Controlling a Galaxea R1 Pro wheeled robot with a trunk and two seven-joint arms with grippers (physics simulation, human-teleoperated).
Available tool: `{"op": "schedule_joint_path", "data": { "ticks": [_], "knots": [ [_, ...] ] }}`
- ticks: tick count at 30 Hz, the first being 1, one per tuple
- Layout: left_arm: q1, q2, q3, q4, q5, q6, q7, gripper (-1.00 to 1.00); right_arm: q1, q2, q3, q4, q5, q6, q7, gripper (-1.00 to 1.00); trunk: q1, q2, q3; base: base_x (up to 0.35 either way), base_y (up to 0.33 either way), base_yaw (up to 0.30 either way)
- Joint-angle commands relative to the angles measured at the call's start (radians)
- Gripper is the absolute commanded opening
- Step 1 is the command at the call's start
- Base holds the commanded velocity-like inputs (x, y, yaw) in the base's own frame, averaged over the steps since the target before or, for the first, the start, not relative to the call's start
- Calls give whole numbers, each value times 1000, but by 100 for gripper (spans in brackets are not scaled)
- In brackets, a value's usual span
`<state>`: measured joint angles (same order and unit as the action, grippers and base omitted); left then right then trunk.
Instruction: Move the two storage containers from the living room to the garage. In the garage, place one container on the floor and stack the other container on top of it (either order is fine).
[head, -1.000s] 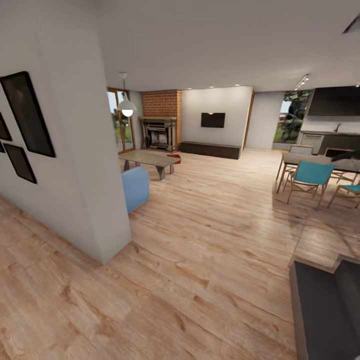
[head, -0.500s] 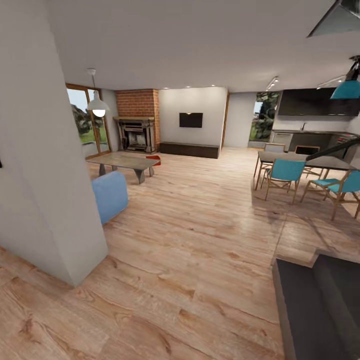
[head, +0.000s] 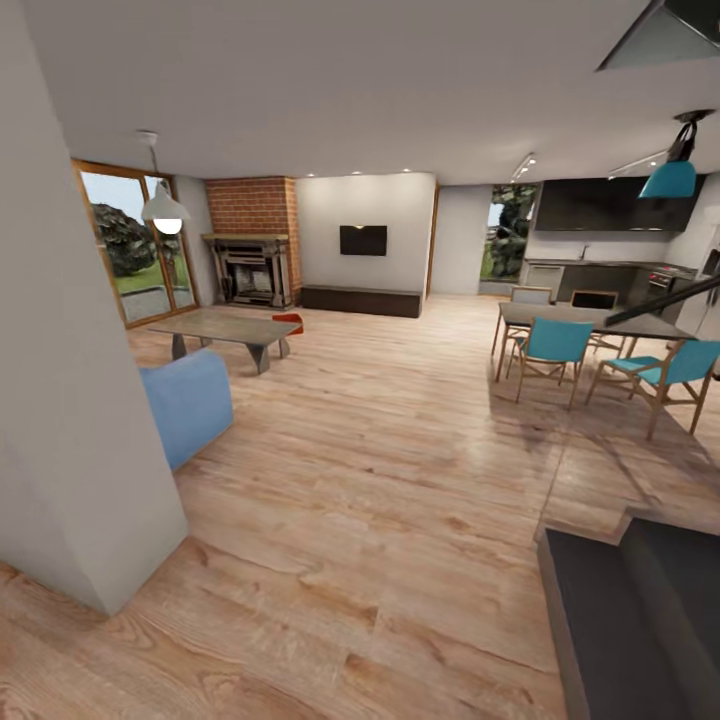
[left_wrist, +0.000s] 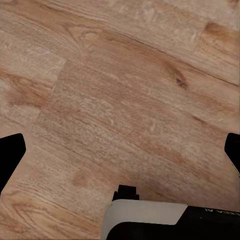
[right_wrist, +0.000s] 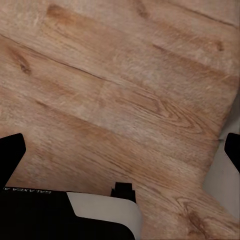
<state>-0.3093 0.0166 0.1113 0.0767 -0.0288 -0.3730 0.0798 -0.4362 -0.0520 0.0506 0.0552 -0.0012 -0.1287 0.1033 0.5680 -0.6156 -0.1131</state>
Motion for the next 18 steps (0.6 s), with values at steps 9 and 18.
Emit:
{"op": "schedule_joint_path", "data": {
  "ticks": [9,18],
  "knots": [
    [-2,-1,7,5,-4,-7,1,100,-2,0,5,5,0,-8,3,100,1,-1,-2,323,0,-45],
    [-2,-1,7,5,-3,-7,1,100,-2,0,5,5,0,-8,3,100,1,-1,-2,323,0,-180]
  ]
}}
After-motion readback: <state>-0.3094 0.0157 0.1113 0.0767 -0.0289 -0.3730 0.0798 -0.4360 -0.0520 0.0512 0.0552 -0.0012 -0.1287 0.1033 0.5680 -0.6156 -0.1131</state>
